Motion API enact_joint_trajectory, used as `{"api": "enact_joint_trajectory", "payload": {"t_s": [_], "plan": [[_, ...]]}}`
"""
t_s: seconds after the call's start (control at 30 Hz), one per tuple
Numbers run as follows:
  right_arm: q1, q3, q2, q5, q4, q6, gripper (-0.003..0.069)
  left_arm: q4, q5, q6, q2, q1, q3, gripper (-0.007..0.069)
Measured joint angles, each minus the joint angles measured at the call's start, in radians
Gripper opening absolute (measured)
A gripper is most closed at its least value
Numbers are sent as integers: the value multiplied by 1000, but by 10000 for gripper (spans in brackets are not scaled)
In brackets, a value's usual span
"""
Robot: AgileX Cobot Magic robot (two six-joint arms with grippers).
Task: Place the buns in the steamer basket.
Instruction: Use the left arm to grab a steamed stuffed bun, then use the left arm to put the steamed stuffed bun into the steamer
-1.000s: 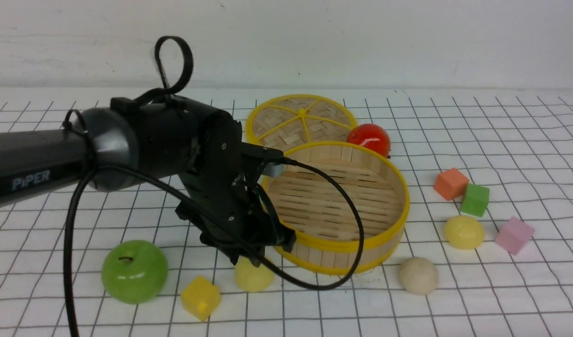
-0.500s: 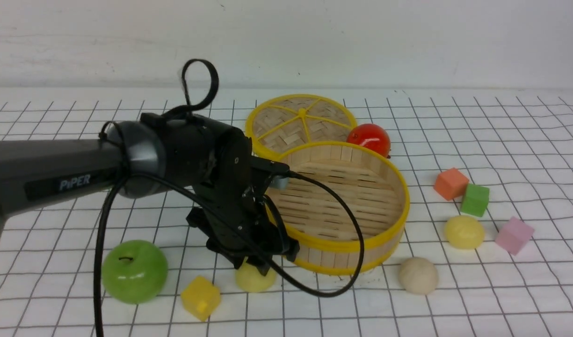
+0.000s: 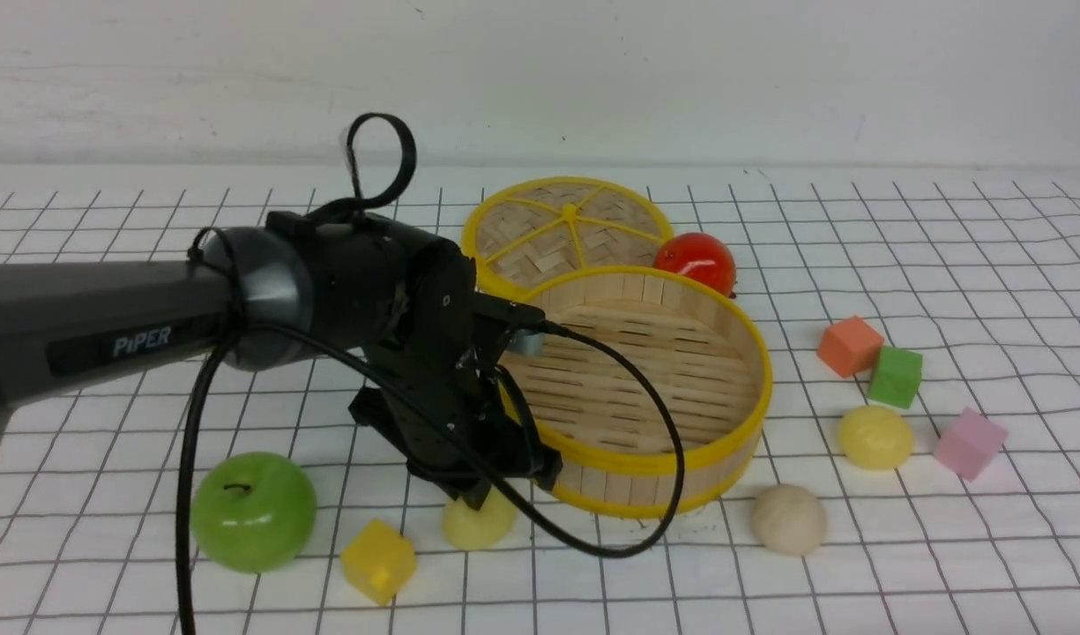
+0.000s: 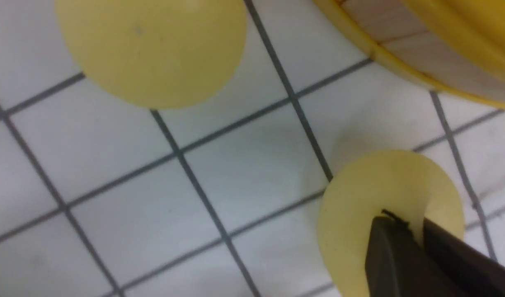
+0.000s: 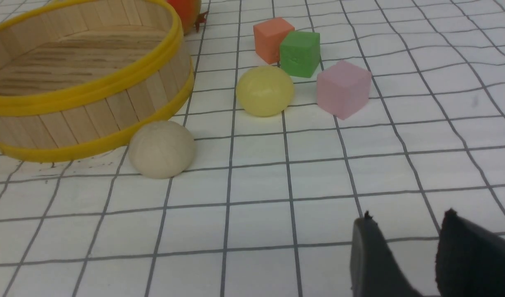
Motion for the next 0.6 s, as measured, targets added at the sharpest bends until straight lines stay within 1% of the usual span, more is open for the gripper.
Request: {"api": "enact_joint_trajectory", "payload": {"t_s": [0.1, 0.2, 0.27, 0.3, 0.33, 0.47, 0.6], "plan": [[0, 0, 0, 0, 0, 0, 239, -19, 37, -2, -72, 0, -35, -13], [0, 0, 0, 0, 0, 0, 239, -41, 37, 19, -109, 0, -100, -13], [0, 0, 0, 0, 0, 0, 239, -63, 18, 55, -106, 0, -168, -13], [0, 0, 0, 0, 0, 0, 239, -63, 18, 55, -106, 0, -168, -13], [0, 0, 0, 0, 0, 0, 239, -78, -13, 87, -77, 0, -218, -13], [0, 0, 0, 0, 0, 0, 239, -83, -74, 115, 47, 1, -321, -13], [0, 0, 0, 0, 0, 0, 239, -79, -42, 122, 181, 5, -415, 4]]}}
